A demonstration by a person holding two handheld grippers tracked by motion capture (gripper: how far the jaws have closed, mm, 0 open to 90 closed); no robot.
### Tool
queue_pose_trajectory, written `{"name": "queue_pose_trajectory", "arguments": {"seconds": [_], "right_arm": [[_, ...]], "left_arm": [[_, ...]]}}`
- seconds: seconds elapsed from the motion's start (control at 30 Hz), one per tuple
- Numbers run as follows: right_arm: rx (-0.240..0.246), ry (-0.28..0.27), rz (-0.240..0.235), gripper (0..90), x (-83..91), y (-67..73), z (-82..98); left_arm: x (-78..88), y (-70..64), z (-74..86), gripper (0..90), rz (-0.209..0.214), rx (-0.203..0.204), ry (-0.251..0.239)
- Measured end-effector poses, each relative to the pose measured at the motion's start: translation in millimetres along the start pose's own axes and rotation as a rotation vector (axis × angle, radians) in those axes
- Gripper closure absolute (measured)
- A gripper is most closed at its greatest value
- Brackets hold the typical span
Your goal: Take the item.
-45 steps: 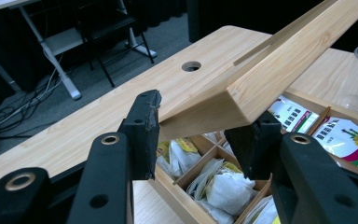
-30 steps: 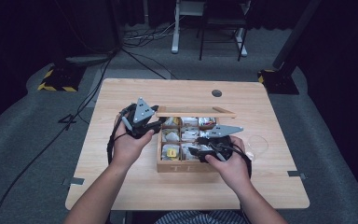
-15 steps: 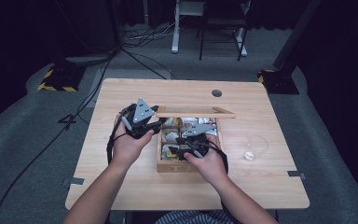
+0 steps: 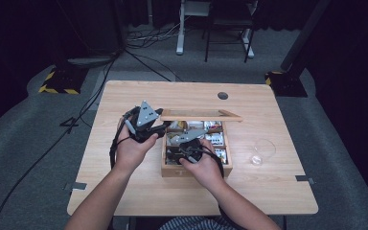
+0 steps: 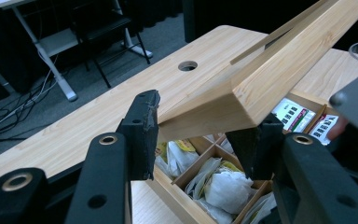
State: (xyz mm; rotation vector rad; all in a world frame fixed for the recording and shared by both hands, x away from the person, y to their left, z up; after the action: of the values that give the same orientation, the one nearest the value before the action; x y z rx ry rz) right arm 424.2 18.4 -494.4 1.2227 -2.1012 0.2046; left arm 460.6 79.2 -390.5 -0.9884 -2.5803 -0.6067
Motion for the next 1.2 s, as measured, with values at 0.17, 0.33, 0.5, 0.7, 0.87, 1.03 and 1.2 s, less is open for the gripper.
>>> {"name": "queue_pose_trajectory", "arguments": {"seconds": [0.17,0.33,0.5,0.7,0.87,1.03,1.2], "right_arm": [[-0.004,0.020,0.000,86.2,-5.5,-2.6,4.1],[0.006,0.026,0.005,90.0,-7.0,-2.6,5.7],[0.007,0.012,0.008,90.0,-4.8,-3.3,3.9],[0.000,-0.028,0.000,90.0,3.1,-2.9,-3.5],[0.004,-0.061,0.002,90.0,12.5,-0.6,-11.2],[0.011,-0.076,0.007,90.0,18.1,1.4,-15.8],[0.021,-0.057,0.009,90.0,12.8,0.6,-10.4]], "left_arm": [[0.0,-0.1,0.0,54.3,0.000,0.000,0.000],[0.0,-0.1,0.0,54.3,0.000,0.000,0.000],[0.0,0.0,0.0,54.3,-0.002,-0.001,-0.001],[0.0,-0.1,0.0,54.3,-0.002,0.000,-0.001],[0.0,0.0,0.0,54.3,-0.002,0.000,-0.001],[-0.1,0.0,-0.1,54.4,-0.002,0.000,-0.002],[-0.1,0.1,-0.2,54.4,-0.004,0.000,-0.002]]}}
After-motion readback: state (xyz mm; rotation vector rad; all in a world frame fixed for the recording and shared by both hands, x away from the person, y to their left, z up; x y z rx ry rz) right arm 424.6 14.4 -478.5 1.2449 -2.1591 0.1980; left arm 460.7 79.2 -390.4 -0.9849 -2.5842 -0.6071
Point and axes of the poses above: each handheld gripper's, and its own axes: x roughly backward along the jaws, z roughly out of its underside, y roughly to its left, the point moved 10 cm from there along -x, roughly forward along the jaws, and after that the axes turned 9 degrees about -x, right-handed, at the moved point
